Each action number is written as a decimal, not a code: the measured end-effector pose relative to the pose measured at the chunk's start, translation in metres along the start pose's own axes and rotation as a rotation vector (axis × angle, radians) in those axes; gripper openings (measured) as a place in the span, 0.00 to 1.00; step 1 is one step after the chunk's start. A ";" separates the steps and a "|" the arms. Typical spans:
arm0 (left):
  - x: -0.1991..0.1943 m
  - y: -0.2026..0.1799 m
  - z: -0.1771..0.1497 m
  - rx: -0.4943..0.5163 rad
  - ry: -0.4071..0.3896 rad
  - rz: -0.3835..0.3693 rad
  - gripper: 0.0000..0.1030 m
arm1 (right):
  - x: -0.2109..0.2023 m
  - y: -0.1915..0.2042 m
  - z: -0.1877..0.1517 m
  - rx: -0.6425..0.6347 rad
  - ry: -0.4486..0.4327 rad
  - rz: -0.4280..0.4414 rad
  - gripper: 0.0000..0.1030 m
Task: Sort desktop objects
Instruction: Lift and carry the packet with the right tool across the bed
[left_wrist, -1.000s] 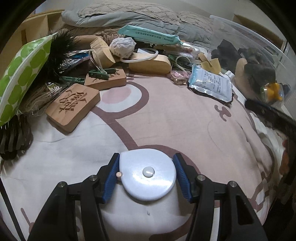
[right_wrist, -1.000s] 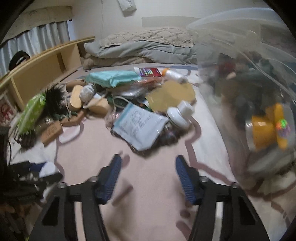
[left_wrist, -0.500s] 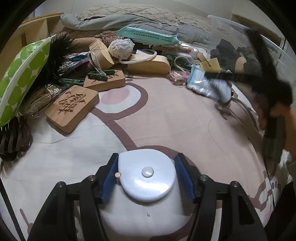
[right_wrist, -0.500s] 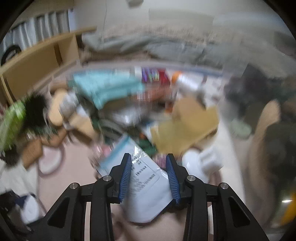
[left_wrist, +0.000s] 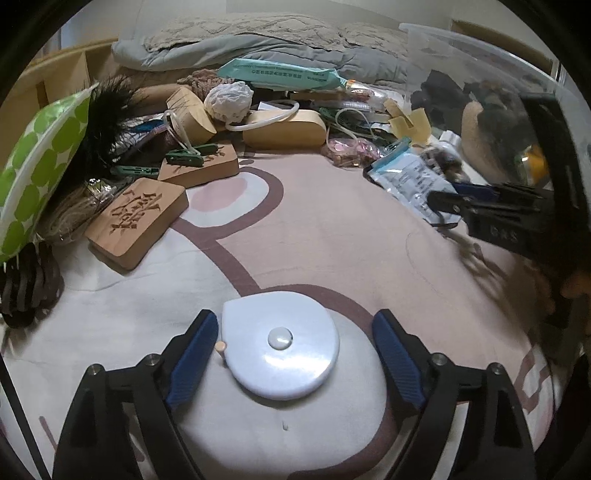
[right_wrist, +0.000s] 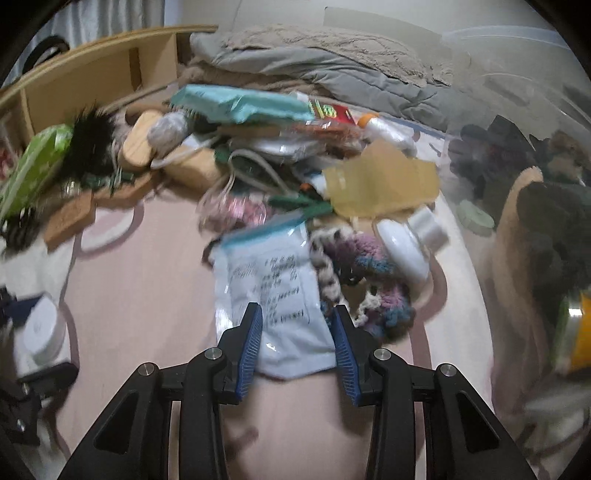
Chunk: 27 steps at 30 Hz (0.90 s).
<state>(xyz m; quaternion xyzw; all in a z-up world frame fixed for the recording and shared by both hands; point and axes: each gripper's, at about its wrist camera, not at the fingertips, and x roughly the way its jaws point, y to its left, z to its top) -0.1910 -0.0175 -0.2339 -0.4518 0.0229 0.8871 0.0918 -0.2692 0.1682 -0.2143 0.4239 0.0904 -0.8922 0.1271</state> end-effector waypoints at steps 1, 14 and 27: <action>0.000 0.000 0.000 -0.001 0.000 0.006 0.87 | -0.002 0.000 -0.003 0.001 0.010 0.000 0.38; -0.003 0.000 -0.008 -0.012 0.006 0.033 1.00 | -0.056 0.002 -0.028 0.061 0.000 0.061 0.38; -0.001 0.000 -0.007 -0.017 0.008 0.024 1.00 | 0.038 -0.005 0.049 0.017 0.198 -0.032 0.38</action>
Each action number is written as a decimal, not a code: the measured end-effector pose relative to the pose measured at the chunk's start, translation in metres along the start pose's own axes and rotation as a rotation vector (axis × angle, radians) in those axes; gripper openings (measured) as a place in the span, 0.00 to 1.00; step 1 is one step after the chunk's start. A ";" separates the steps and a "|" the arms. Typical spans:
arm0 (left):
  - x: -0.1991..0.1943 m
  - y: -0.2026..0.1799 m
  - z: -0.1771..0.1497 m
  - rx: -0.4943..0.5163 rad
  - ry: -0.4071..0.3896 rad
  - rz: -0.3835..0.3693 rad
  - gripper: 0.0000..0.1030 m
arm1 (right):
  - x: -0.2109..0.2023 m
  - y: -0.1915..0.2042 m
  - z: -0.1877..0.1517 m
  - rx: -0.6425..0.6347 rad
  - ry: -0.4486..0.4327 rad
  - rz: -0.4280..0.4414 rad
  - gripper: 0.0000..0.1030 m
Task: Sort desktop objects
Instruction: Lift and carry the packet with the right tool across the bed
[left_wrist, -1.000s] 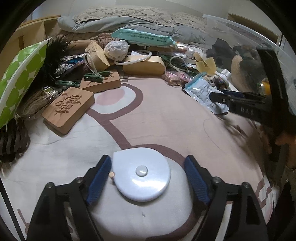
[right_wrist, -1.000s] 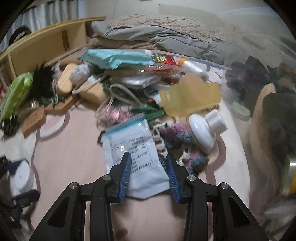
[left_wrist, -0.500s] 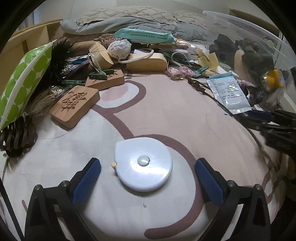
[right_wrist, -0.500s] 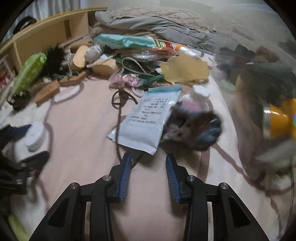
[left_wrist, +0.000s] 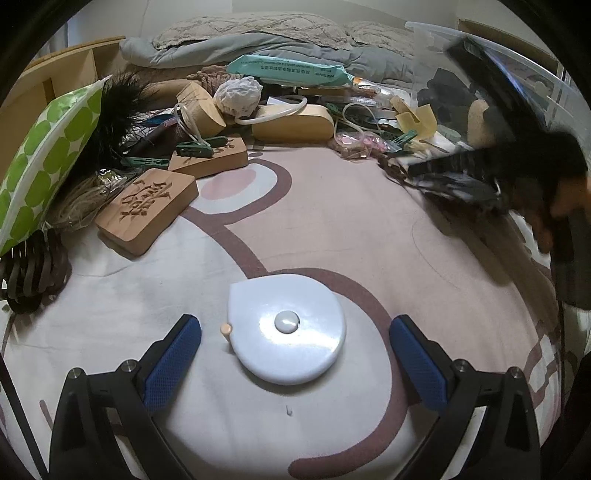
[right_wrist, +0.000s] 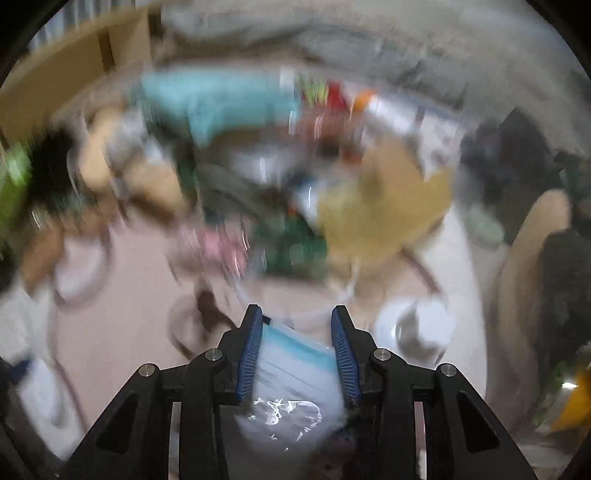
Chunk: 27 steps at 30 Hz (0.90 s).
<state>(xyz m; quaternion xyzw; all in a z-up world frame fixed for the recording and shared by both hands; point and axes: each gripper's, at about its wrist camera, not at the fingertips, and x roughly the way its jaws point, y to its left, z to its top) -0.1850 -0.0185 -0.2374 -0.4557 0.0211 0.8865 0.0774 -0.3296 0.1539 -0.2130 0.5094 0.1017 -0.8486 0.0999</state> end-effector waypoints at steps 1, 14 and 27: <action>0.000 0.000 0.000 0.000 0.001 0.000 1.00 | -0.003 0.001 -0.006 -0.021 -0.024 -0.004 0.38; 0.000 0.002 0.001 -0.006 0.002 -0.004 1.00 | -0.070 -0.014 -0.092 0.061 -0.050 0.051 0.38; -0.004 0.002 0.000 -0.015 -0.006 -0.033 0.98 | -0.111 -0.054 -0.137 0.361 -0.157 0.227 0.38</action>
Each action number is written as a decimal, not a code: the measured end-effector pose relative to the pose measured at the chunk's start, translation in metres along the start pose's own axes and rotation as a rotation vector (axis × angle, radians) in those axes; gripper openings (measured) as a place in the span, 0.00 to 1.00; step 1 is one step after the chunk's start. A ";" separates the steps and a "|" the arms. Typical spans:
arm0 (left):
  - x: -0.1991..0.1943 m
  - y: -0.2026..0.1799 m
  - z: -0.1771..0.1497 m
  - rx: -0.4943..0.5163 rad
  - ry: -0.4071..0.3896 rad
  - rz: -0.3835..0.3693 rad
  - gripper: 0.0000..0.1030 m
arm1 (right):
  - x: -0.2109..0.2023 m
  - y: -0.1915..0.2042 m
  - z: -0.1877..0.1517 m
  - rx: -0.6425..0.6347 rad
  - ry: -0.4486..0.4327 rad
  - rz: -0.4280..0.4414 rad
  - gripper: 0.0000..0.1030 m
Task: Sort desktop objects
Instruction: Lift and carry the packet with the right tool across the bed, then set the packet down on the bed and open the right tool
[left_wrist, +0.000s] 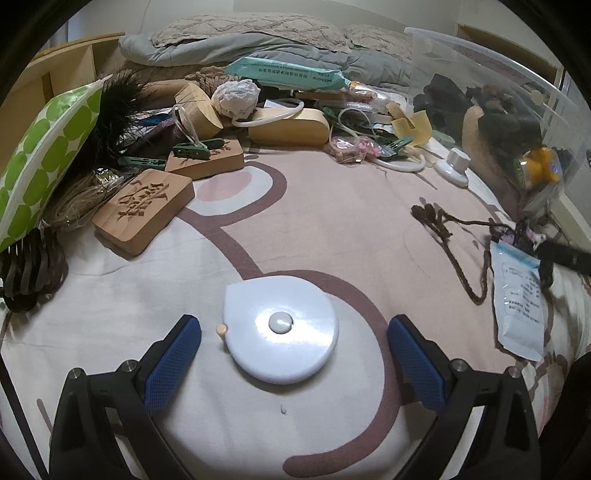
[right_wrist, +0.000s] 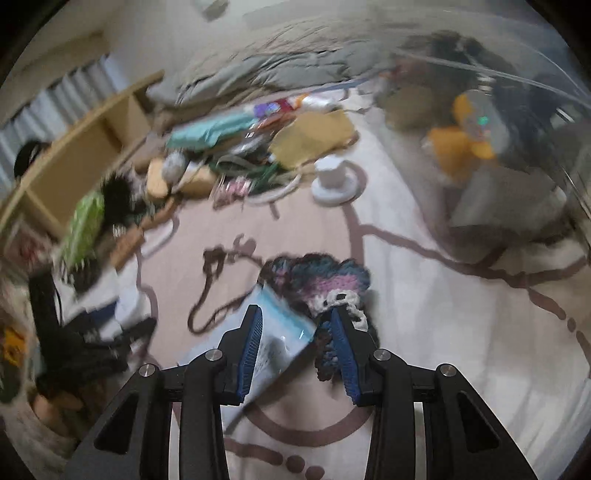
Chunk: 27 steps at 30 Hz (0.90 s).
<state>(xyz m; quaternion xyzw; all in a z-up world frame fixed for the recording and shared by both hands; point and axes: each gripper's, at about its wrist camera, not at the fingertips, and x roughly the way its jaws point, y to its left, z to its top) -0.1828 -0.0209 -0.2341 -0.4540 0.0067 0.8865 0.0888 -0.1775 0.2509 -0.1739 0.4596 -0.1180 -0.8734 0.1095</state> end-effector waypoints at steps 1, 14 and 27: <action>0.000 0.000 0.000 -0.001 0.000 -0.001 0.98 | 0.001 -0.001 0.002 0.003 0.002 -0.004 0.38; 0.003 0.000 0.000 -0.003 0.003 -0.003 1.00 | 0.084 0.017 0.090 -0.096 0.099 -0.069 0.38; 0.005 0.000 0.001 -0.003 0.007 -0.003 1.00 | 0.011 0.026 0.040 -0.112 0.114 0.092 0.38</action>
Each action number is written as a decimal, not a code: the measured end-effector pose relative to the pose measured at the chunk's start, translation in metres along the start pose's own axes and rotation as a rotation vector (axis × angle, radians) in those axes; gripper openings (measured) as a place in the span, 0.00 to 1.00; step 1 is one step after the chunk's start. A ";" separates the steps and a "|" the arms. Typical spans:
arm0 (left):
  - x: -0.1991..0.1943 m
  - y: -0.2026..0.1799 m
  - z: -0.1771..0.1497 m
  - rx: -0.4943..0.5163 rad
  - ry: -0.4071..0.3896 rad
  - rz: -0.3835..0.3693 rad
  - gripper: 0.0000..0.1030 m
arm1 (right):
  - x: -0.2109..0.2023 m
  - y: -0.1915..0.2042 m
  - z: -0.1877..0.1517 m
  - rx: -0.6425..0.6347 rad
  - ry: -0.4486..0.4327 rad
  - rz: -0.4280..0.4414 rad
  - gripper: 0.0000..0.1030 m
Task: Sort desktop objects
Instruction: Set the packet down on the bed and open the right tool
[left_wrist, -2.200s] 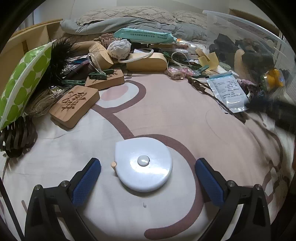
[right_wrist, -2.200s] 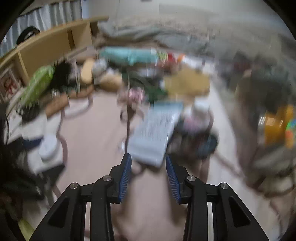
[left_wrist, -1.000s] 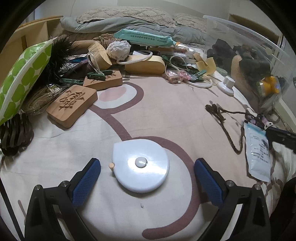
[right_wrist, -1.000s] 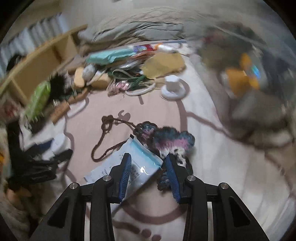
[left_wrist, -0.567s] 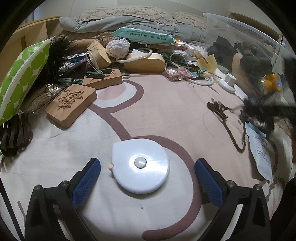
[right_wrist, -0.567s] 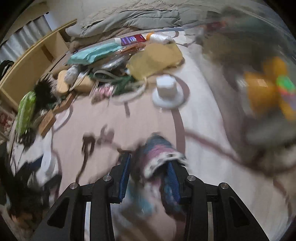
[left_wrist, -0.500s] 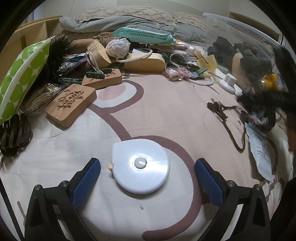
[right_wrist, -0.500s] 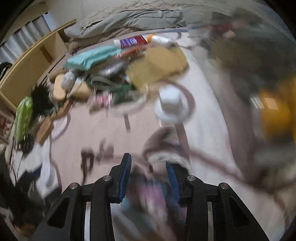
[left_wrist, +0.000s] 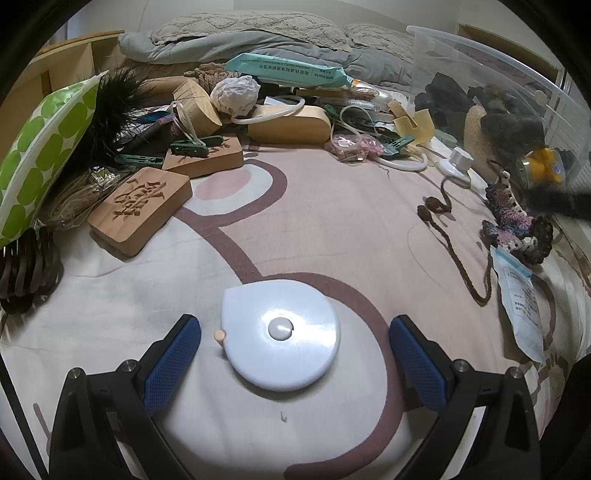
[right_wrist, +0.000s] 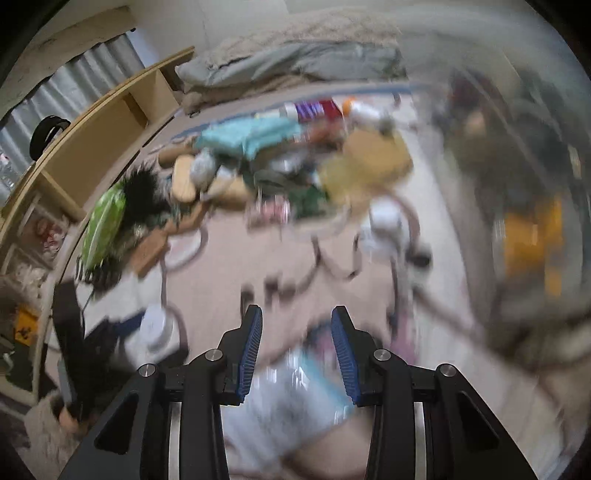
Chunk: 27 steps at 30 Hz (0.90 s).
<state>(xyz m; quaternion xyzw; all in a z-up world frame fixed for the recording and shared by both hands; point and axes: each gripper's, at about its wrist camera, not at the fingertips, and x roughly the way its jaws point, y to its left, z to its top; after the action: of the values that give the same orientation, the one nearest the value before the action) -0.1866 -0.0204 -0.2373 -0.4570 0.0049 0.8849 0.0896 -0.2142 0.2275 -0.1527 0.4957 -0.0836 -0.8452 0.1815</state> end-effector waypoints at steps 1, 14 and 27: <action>0.000 0.000 0.000 0.000 0.000 0.000 1.00 | 0.000 -0.004 -0.008 0.018 0.008 0.016 0.38; 0.000 0.000 0.000 -0.001 -0.001 -0.001 1.00 | 0.032 -0.030 -0.031 0.123 0.050 0.064 0.39; -0.002 0.001 0.001 -0.006 -0.009 -0.003 0.99 | 0.014 0.014 -0.065 0.040 -0.006 0.073 0.95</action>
<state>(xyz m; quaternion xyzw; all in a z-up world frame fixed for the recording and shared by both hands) -0.1861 -0.0212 -0.2352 -0.4532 0.0009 0.8869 0.0895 -0.1608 0.2112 -0.1919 0.4932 -0.1194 -0.8377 0.2020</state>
